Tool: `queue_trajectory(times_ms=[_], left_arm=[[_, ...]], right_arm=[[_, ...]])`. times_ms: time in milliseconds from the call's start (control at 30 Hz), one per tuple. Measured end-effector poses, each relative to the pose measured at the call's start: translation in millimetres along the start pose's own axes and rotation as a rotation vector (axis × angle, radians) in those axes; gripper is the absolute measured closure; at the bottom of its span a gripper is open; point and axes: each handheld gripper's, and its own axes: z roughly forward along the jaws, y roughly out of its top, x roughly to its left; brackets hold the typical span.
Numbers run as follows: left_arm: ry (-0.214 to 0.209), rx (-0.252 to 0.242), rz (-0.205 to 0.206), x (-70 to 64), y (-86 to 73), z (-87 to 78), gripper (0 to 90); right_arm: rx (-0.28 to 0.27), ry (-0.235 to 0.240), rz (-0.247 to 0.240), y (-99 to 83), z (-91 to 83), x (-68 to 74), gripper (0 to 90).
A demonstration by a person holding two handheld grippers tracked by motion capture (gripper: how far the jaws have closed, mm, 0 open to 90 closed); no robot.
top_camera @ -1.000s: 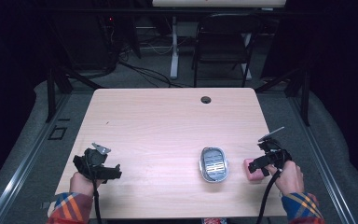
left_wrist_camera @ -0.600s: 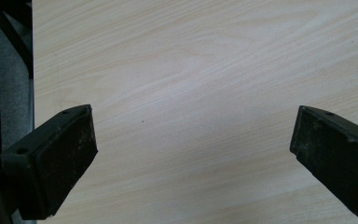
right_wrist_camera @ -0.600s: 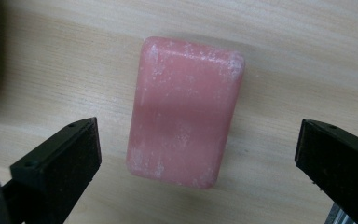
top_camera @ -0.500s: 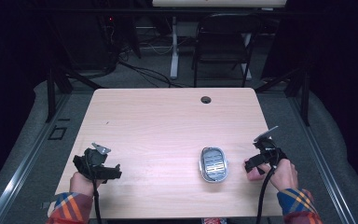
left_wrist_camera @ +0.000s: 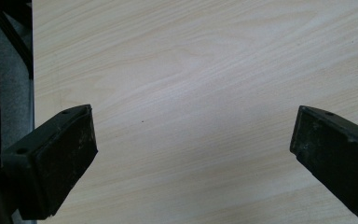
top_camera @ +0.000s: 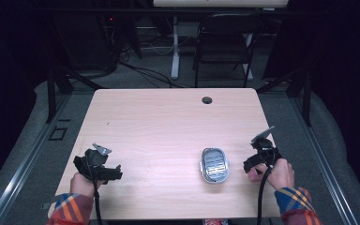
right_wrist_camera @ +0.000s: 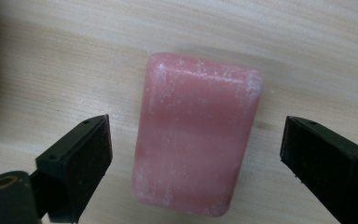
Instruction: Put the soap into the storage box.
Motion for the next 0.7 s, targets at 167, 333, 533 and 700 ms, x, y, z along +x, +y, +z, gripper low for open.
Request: queue_trajectory(times_ms=[167,333,533,700], left_arm=[[0.001,-0.001,0.000,-0.1,-0.1,0.0,0.2],[0.001,-0.001,0.001,0.0,0.0,-0.3,0.2],[-0.003,0.001,0.001,0.4,0.0,-0.4,0.2],[-0.001,-0.001,0.001,-0.1,-0.1,-0.2,0.2]], right_arm=[[0.018,-0.007,-0.003,2.9,1.8,1.4,14.2],[0.023,-0.005,0.001,4.9,5.0,2.8,15.5],[0.044,-0.023,-0.006,5.6,7.8,5.8,18.5],[0.036,-0.025,0.005,5.2,10.2,6.0,21.3]])
